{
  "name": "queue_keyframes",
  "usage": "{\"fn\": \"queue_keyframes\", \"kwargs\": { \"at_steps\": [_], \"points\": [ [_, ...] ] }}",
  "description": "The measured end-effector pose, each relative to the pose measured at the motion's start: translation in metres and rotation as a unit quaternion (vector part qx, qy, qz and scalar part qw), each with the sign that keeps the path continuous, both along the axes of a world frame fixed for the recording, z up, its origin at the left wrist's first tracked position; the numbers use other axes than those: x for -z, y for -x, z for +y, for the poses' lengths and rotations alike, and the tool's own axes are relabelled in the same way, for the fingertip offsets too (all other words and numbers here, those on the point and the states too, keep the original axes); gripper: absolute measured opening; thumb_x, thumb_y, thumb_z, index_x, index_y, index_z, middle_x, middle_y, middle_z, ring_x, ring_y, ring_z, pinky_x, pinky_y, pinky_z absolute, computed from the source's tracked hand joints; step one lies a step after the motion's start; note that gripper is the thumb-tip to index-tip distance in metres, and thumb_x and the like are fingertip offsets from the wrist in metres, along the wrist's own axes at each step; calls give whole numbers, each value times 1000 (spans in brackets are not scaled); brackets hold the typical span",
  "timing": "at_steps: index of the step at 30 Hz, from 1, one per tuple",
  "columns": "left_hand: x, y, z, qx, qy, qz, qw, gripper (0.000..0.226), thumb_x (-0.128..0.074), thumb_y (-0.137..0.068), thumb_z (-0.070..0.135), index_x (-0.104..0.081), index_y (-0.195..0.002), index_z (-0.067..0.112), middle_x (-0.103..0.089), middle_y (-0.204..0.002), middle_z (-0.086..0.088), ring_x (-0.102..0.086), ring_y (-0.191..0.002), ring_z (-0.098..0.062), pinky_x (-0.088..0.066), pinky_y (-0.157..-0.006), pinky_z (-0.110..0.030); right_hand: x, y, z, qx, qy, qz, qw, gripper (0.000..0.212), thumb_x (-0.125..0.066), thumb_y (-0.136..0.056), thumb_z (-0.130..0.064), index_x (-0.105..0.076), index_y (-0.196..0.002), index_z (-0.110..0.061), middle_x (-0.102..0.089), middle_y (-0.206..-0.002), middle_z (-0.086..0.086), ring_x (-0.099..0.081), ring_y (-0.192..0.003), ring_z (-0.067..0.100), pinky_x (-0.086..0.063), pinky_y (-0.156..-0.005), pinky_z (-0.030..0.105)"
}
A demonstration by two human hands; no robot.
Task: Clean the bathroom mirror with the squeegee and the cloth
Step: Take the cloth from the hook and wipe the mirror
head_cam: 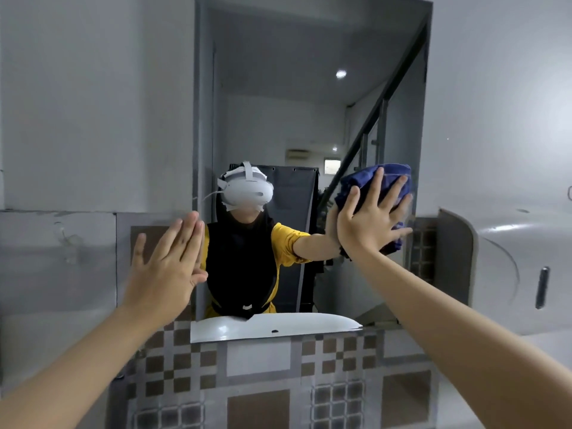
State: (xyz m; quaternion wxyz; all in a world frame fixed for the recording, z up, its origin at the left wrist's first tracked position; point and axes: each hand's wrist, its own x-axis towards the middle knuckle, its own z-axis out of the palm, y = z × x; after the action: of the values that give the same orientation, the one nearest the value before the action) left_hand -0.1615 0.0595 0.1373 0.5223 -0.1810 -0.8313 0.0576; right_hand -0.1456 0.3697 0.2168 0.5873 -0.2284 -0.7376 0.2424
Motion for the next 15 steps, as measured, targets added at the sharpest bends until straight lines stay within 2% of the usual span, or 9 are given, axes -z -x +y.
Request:
{"fn": "queue_keyframes", "kwargs": {
  "at_steps": [3,5,7,8,10,11,15],
  "points": [
    [14,-5,-1,13,-9,-19,1000,94,-71,-71,43,-23,-145,10,-18,-155,-7,-16,-140,-24,-11,-107,-61,12,3,-38,-23,-42,4,999,57,-25,-96,-54,-11,-149,-40,1,-162,1,2,-148,31,-5,-106,73],
    [22,-9,-2,18,-5,-32,999,100,-78,-64,40,-25,-144,10,-24,-153,-8,-23,-138,-26,-21,-102,-63,18,5,-67,-44,-81,5,996,58,-29,-95,-54,-13,-149,-40,1,-162,2,2,-147,31,-4,-104,73],
    [30,-10,-5,18,-6,-41,999,104,-82,-61,30,-24,-144,10,-24,-152,-8,-19,-140,-25,-22,-101,-61,21,8,-93,-59,-114,0,992,60,-31,-95,-55,-13,-149,-40,2,-162,3,3,-147,33,-3,-104,74],
    [33,-10,-6,21,-8,-47,999,105,-82,-60,26,-21,-145,10,-23,-153,-8,-9,-143,-21,-21,-101,-60,20,9,-106,-69,-128,-5,989,60,-32,-95,-55,-12,-150,-40,3,-162,3,4,-147,33,-2,-104,74],
    [39,-10,-7,24,-14,-60,998,105,-79,-64,34,-17,-146,11,-19,-153,-6,8,-143,-13,-19,-102,-59,19,12,-130,-88,-162,-11,983,60,-32,-95,-54,-13,-150,-40,3,-162,2,5,-147,33,-1,-104,73],
    [41,-10,-7,24,-16,-69,997,105,-78,-65,40,-17,-146,11,-18,-153,-6,9,-143,-12,-19,-103,-60,20,13,-142,-95,-185,-10,978,59,-33,-95,-53,-15,-150,-40,2,-162,2,4,-147,34,-1,-104,74],
    [48,-11,-8,23,-16,-91,995,109,-78,-61,45,-20,-146,9,-19,-154,-6,-14,-140,-19,-19,-102,-60,30,20,-170,-94,-311,-4,946,57,-37,-94,-53,-25,-148,-38,-12,-161,5,-6,-146,34,-8,-103,75]
  ]
}}
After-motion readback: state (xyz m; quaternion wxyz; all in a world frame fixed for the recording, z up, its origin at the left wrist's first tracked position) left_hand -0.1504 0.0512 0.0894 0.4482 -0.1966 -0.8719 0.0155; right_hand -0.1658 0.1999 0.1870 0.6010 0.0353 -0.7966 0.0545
